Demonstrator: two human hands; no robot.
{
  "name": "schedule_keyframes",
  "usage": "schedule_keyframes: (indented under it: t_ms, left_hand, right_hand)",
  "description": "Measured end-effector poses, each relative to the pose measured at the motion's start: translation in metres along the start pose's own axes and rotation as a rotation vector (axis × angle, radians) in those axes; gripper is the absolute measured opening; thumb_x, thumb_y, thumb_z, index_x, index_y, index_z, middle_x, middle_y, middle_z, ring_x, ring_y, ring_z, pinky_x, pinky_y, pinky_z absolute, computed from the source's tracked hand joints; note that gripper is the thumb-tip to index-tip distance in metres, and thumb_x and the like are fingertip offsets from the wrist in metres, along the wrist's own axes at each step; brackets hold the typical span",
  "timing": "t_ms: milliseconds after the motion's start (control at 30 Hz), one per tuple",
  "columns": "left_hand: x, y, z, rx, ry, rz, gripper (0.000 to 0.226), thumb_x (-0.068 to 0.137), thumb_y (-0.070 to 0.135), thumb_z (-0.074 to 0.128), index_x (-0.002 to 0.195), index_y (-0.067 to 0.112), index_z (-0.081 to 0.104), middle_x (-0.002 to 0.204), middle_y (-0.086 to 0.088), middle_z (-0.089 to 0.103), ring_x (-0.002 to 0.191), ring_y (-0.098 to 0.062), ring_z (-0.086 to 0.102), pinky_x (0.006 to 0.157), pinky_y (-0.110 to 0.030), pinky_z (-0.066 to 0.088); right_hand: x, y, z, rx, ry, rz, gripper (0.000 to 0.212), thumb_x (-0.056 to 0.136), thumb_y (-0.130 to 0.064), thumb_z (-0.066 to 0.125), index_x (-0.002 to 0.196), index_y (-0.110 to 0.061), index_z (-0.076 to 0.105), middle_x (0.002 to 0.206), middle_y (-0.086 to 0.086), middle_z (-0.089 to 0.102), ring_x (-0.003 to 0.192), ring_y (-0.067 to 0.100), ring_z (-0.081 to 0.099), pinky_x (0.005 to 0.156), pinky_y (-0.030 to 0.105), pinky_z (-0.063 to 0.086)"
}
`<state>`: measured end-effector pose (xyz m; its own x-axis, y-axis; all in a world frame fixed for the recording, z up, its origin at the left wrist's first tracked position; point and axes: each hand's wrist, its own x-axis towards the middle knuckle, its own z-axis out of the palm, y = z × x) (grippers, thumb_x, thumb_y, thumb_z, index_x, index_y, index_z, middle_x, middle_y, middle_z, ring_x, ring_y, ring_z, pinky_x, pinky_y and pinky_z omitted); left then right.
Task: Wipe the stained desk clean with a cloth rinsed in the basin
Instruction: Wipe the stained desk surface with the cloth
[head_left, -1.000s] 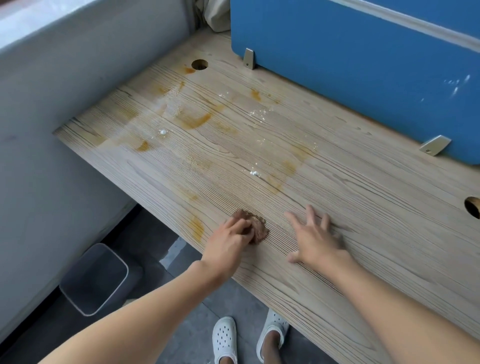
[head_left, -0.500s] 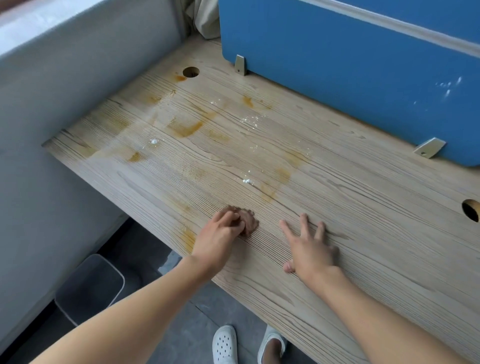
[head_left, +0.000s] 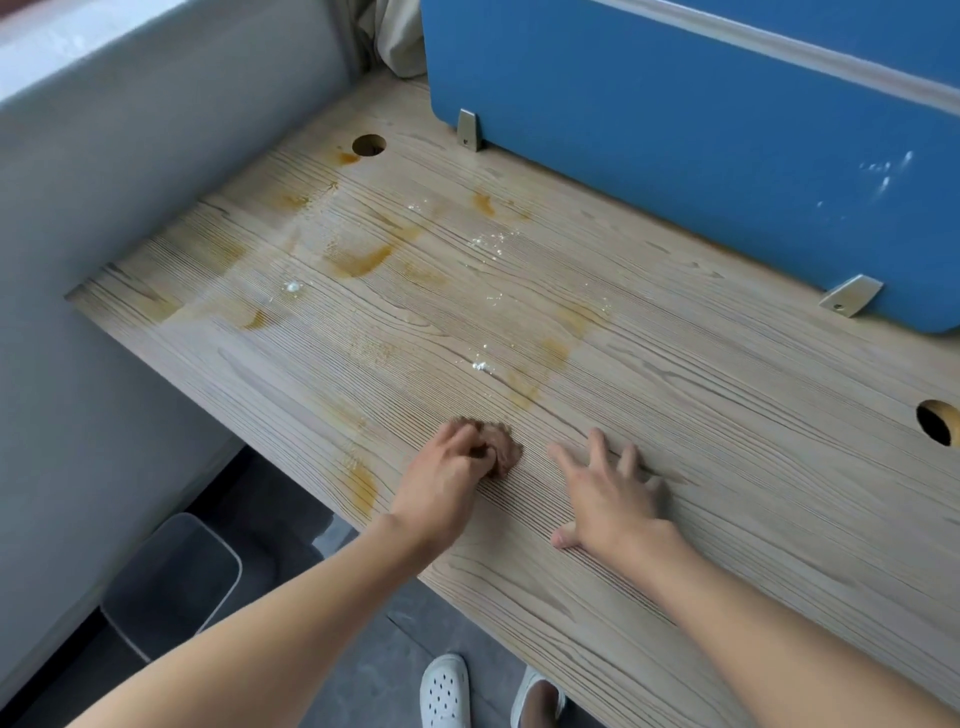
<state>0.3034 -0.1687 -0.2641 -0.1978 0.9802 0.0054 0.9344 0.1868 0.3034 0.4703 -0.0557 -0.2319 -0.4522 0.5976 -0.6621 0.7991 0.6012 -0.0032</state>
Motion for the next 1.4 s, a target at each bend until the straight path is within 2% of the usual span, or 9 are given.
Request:
schedule_keyframes:
  t_ms: [100,267,433,633,800,933,1100,1267,1400]
  left_hand:
    - [-0.006,0.0,0.003,-0.005,-0.029,0.065,0.031,0.079,-0.001,0.072,0.106,0.014,0.077,0.101,-0.002,0.063,0.092,-0.025,0.055,0.061,-0.033,0.053]
    - [0.02,-0.001,0.008,-0.018,0.078,-0.114,0.026,0.077,-0.003,0.076,0.097,0.015,0.077,0.097,0.001,0.062,0.094,-0.023,0.053,0.064,-0.03,0.052]
    - [0.009,0.004,0.011,0.003,0.023,0.075,0.034,0.072,0.0,0.08,0.102,0.015,0.078,0.099,-0.001,0.064,0.093,-0.025,0.057,0.066,-0.033,0.056]
    - [0.039,0.005,0.014,-0.004,0.107,-0.106,0.025,0.072,-0.002,0.08,0.089,0.015,0.076,0.09,0.002,0.058,0.088,-0.022,0.054,0.058,-0.028,0.048]
    - [0.034,0.01,0.013,0.017,0.016,0.017,0.024,0.074,0.007,0.083,0.094,0.019,0.077,0.092,0.002,0.06,0.087,-0.021,0.055,0.055,-0.027,0.049]
    - [0.055,0.008,0.008,0.015,0.05,-0.136,0.016,0.085,0.008,0.073,0.097,0.017,0.076,0.095,0.001,0.057,0.09,-0.021,0.049,0.055,-0.026,0.038]
    - [0.038,0.016,0.014,-0.001,0.016,0.054,0.025,0.071,0.01,0.084,0.093,0.019,0.077,0.091,0.004,0.058,0.084,-0.018,0.047,0.053,-0.025,0.047]
    - [0.071,0.006,0.014,-0.026,0.066,-0.073,0.018,0.078,0.006,0.077,0.092,0.017,0.076,0.092,0.001,0.055,0.084,-0.021,0.046,0.056,-0.031,0.047]
    - [0.056,0.004,0.015,-0.029,-0.026,0.155,0.024,0.077,0.008,0.076,0.098,0.019,0.075,0.094,0.003,0.055,0.084,-0.019,0.045,0.054,-0.028,0.046]
  right_hand:
    - [0.011,0.007,-0.011,0.087,-0.008,0.055,0.114,0.079,-0.05,0.078,0.155,-0.043,-0.007,0.164,0.009,-0.018,0.148,0.048,-0.012,0.106,0.078,0.024]
    - [0.016,0.007,-0.006,0.046,0.016,0.083,0.113,0.081,-0.05,0.076,0.154,-0.042,-0.01,0.163,0.012,-0.019,0.147,0.05,-0.011,0.102,0.077,0.032]
    - [0.015,0.006,-0.006,0.028,0.022,0.09,0.115,0.079,-0.052,0.077,0.154,-0.042,-0.009,0.162,0.012,-0.017,0.147,0.05,-0.008,0.101,0.075,0.035]
    - [0.017,0.007,-0.005,0.015,0.016,0.08,0.116,0.078,-0.054,0.077,0.154,-0.042,-0.009,0.162,0.013,-0.016,0.147,0.051,-0.007,0.101,0.075,0.035]
    - [0.028,0.015,-0.021,0.055,0.03,0.048,0.099,0.076,-0.05,0.081,0.149,-0.039,0.015,0.159,0.012,0.006,0.143,0.047,0.012,0.105,0.067,0.037]
    - [0.042,0.025,-0.031,0.088,0.0,0.077,0.115,0.078,-0.049,0.079,0.154,-0.043,-0.006,0.163,0.011,-0.018,0.148,0.05,-0.009,0.106,0.076,0.026]
    - [0.044,0.025,-0.026,0.032,0.017,0.081,0.115,0.08,-0.054,0.075,0.154,-0.043,-0.013,0.161,0.012,-0.02,0.147,0.051,-0.007,0.102,0.073,0.035]
    - [0.043,0.024,-0.027,0.02,0.001,0.102,0.114,0.082,-0.052,0.074,0.153,-0.043,-0.015,0.162,0.011,-0.021,0.148,0.05,-0.009,0.105,0.072,0.034]
    - [0.044,0.022,-0.027,0.019,-0.001,0.113,0.114,0.083,-0.051,0.074,0.153,-0.043,-0.016,0.162,0.009,-0.022,0.148,0.05,-0.01,0.105,0.072,0.033]
